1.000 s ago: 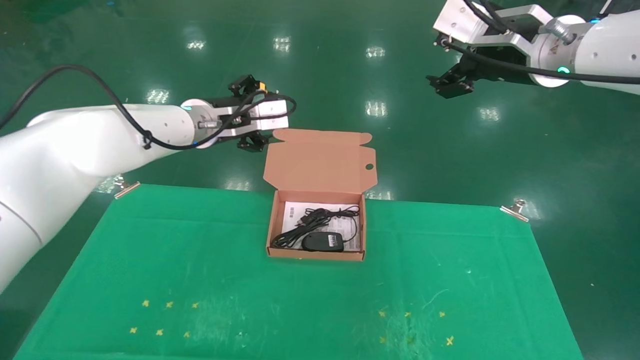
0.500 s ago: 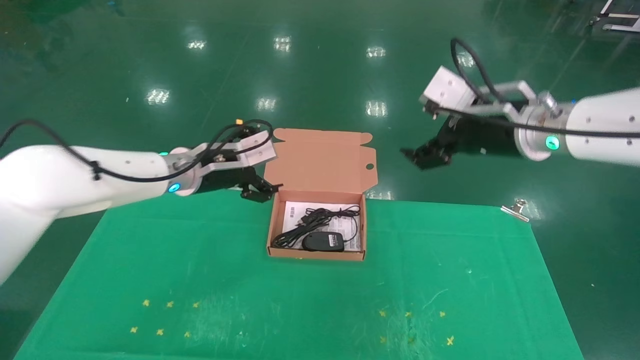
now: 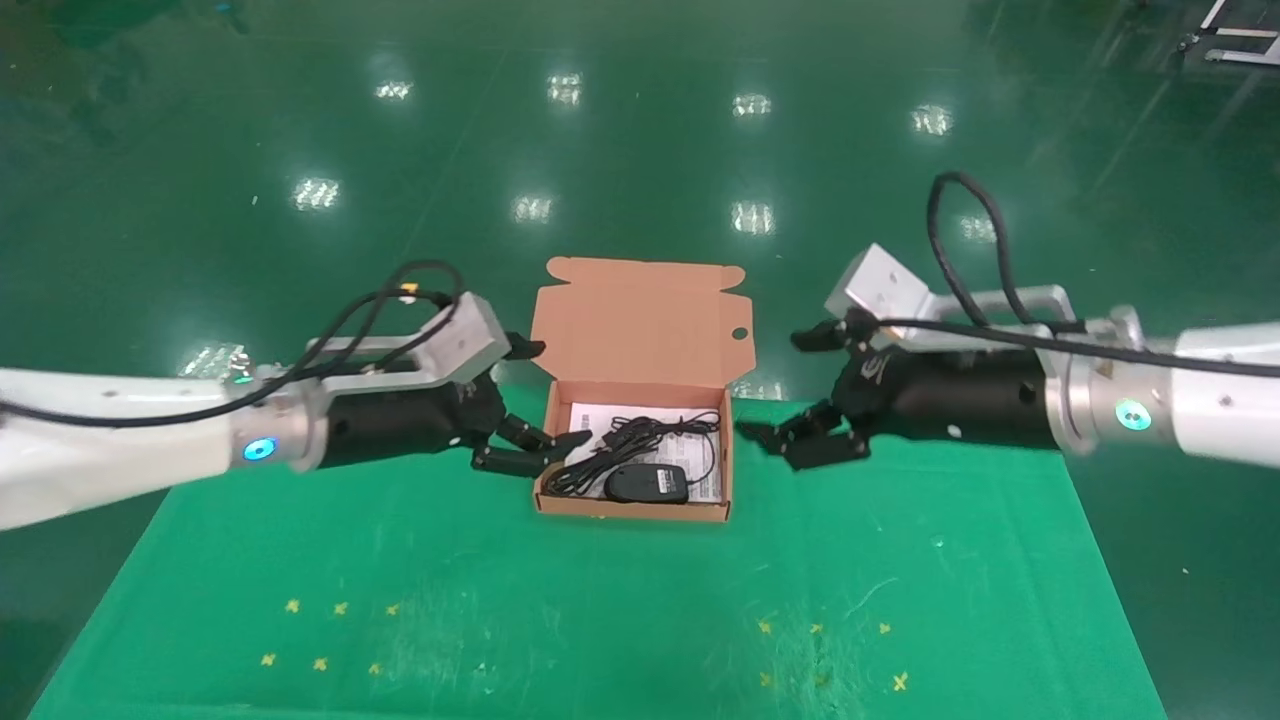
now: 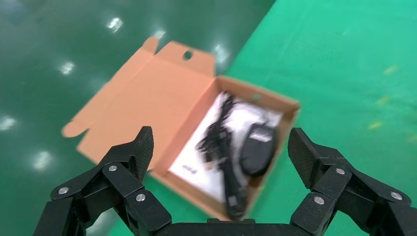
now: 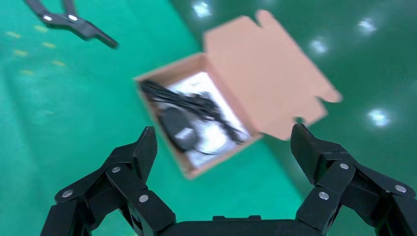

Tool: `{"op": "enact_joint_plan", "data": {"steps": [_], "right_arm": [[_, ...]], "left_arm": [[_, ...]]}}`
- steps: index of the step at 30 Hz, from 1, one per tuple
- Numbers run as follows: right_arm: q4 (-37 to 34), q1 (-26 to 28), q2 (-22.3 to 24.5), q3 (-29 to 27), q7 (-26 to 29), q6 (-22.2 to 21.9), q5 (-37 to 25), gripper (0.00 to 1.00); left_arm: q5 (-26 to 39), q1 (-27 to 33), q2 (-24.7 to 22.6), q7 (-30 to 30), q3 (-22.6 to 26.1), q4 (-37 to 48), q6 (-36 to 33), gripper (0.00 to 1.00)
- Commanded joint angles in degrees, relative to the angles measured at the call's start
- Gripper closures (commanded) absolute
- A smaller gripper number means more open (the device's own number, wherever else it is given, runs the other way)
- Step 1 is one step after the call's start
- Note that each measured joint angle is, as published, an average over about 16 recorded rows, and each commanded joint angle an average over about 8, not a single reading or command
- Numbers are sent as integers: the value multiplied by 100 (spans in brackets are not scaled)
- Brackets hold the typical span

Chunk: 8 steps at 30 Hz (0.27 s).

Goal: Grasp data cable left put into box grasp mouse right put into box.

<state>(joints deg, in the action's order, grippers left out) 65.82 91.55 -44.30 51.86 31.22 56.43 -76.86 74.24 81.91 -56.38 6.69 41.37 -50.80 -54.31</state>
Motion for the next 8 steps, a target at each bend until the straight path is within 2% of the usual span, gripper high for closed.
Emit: {"op": "enact_joint_plan", "data": {"steps": [1,8], "right_arm": [[52,-201,62,-240,-137,196,234,0],[194,-750,232,-896,-512,732,875,0]], "left_arm": [[-221,-139,146,28,-173,-156,-215,0],[-826,-519,545,104,-647,-581,-801,0]]}}
